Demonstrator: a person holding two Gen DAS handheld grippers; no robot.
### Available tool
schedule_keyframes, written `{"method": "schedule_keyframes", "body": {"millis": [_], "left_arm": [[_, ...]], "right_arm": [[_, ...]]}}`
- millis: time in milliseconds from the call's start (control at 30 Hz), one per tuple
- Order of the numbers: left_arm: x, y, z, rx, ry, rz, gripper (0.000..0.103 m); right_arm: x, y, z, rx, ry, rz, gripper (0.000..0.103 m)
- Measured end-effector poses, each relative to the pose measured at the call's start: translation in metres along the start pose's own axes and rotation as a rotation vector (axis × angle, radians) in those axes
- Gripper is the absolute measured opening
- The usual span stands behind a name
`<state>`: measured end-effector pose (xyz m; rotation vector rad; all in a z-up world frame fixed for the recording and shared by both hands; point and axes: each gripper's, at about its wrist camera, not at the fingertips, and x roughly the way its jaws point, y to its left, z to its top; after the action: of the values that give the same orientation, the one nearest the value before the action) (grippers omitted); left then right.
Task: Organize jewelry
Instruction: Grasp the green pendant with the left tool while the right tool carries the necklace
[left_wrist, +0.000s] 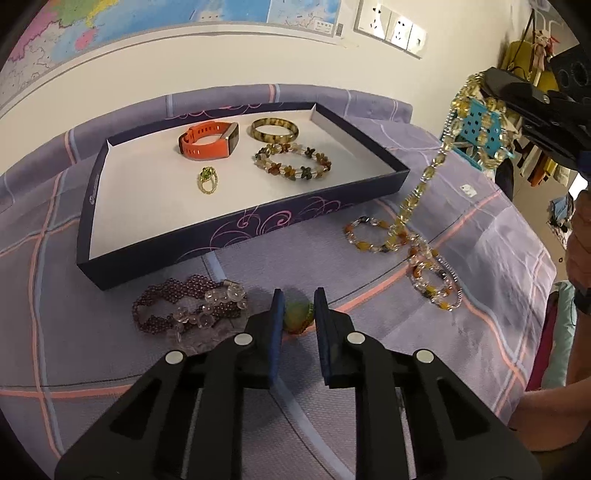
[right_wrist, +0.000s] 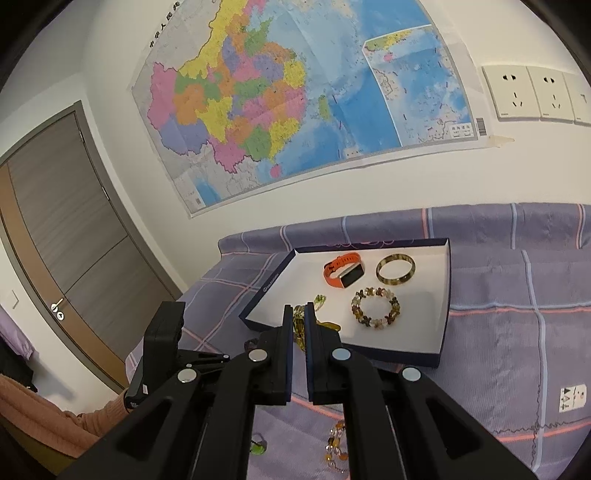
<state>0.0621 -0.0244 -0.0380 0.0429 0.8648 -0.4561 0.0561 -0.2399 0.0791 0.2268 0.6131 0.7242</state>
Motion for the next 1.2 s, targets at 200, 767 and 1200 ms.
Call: {"method": "schedule_keyframes", "body": {"millis": [200,767,1200], "left_arm": [[-0.012,-0.001,0.005,-0.001,-0.033,0.003,0.017],[-0.037,0.012,0.045,-0.009,-0.141,0.056,0.017],[-0.015,0.040,0.078,-0.060,-0.133,0.106,0.017]], "right_arm": [[0.001,0.000,0.009,-0.011,-0.016,-0.003,0.004],[0.015,-0.003,0.045,-0.040,-0.062,-0.015,0.004],[0.066,-0.024,0.060,0.016,-0.008,0.004,0.004]]}}
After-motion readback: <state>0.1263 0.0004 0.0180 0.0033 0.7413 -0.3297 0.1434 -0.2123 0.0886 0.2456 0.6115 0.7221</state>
